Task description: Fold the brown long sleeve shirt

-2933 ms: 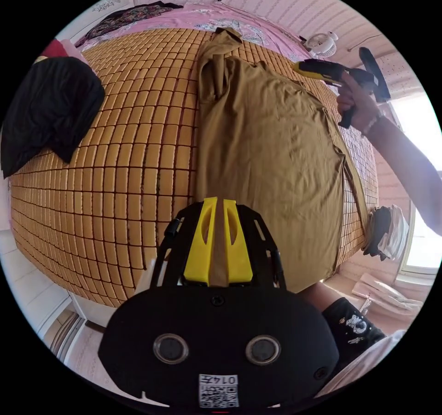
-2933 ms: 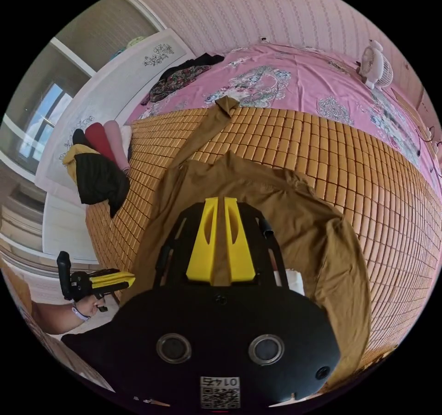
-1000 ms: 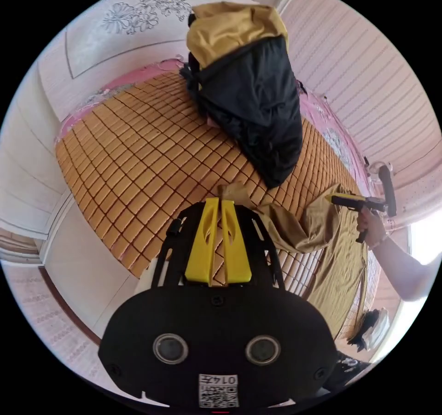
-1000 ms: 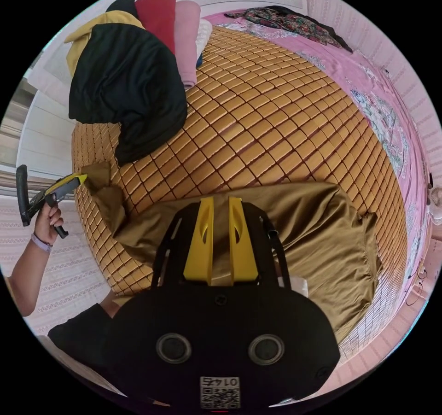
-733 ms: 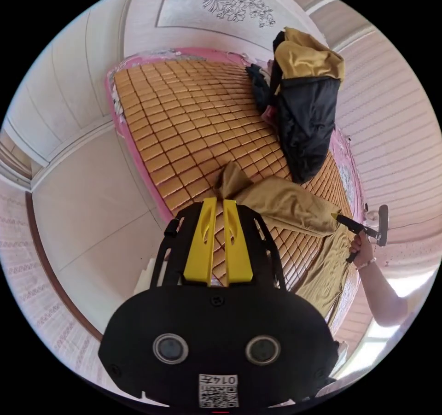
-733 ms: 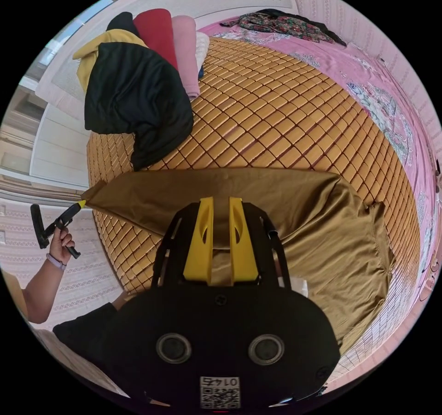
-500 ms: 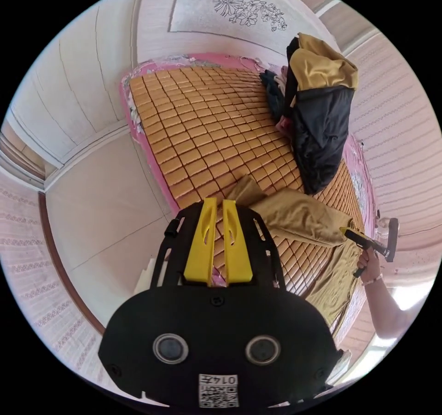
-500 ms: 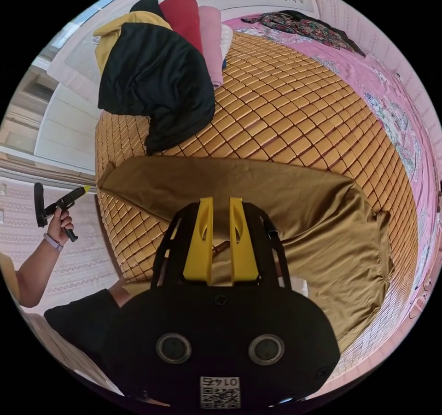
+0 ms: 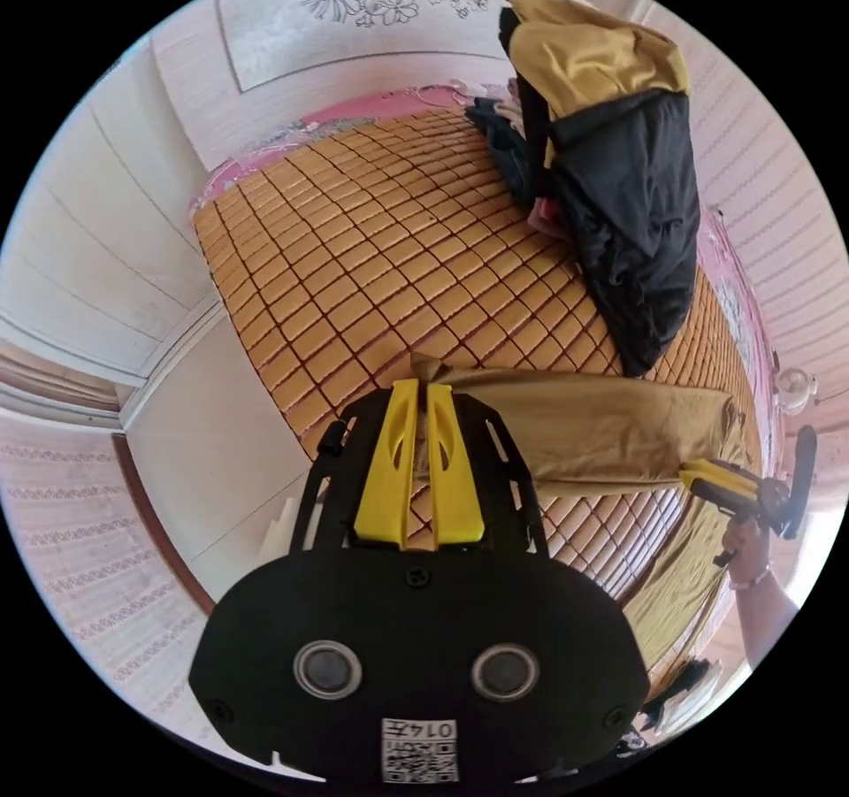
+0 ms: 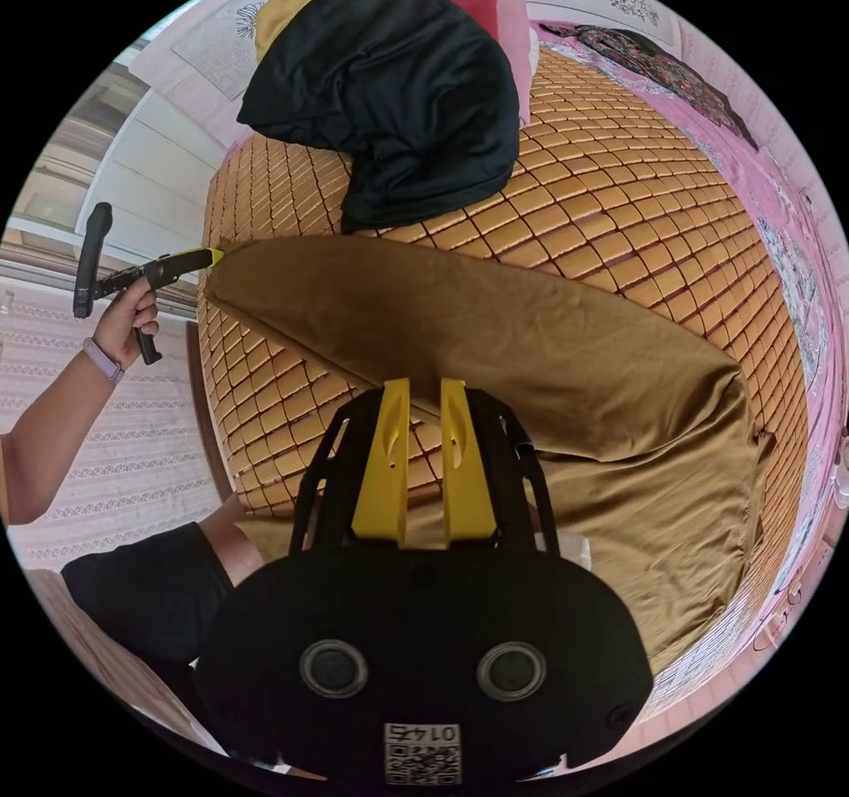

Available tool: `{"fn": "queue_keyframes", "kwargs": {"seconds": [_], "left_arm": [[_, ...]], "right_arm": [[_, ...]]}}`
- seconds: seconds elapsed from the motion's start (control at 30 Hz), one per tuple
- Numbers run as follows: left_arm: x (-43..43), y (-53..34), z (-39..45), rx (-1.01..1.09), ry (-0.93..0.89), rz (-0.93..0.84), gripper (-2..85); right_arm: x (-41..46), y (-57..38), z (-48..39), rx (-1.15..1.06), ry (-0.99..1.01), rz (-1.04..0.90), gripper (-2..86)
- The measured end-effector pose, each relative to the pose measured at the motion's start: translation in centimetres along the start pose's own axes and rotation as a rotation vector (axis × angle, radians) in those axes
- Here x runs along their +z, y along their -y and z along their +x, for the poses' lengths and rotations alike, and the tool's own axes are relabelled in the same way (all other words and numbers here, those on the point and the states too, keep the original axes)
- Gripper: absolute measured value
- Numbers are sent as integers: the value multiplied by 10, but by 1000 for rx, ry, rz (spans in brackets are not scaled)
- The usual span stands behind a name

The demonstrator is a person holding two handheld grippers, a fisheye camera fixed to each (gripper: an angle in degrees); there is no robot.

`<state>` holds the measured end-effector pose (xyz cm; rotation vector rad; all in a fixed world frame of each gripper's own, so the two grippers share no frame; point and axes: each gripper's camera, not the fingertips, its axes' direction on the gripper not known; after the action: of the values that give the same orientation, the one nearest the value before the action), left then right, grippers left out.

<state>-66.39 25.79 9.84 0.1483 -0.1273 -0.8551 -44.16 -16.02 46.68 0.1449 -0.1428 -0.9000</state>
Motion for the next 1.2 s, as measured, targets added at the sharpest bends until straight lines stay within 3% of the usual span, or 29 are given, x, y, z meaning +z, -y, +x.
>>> {"fn": "queue_keyframes", "kwargs": {"seconds": [0.2,0.57,0.67,0.8,1.03,1.2], "left_arm": [[5,-5,-27,-140,-116,19,46],[0,-37,-15,-42,-87,-21,68],[18,-44,-13,-57,-49,-58,58],[25,-66,-17,-91,-70,50,33],[37,-75,-22,-85,-137,55,-5],[44,-80,-21,-80,-161,39,-10]], "right_arm": [[8,-13,-12,-32,-12,-3,61],[4,-2,-68,-196,42,60,62],[8,13,-98,-272,49,82,64],[19,32,-137,-400,33,61,74],[42,48,-188,-562,-143,36,78],[41,35,-178,-595,-109,19,7]]}}
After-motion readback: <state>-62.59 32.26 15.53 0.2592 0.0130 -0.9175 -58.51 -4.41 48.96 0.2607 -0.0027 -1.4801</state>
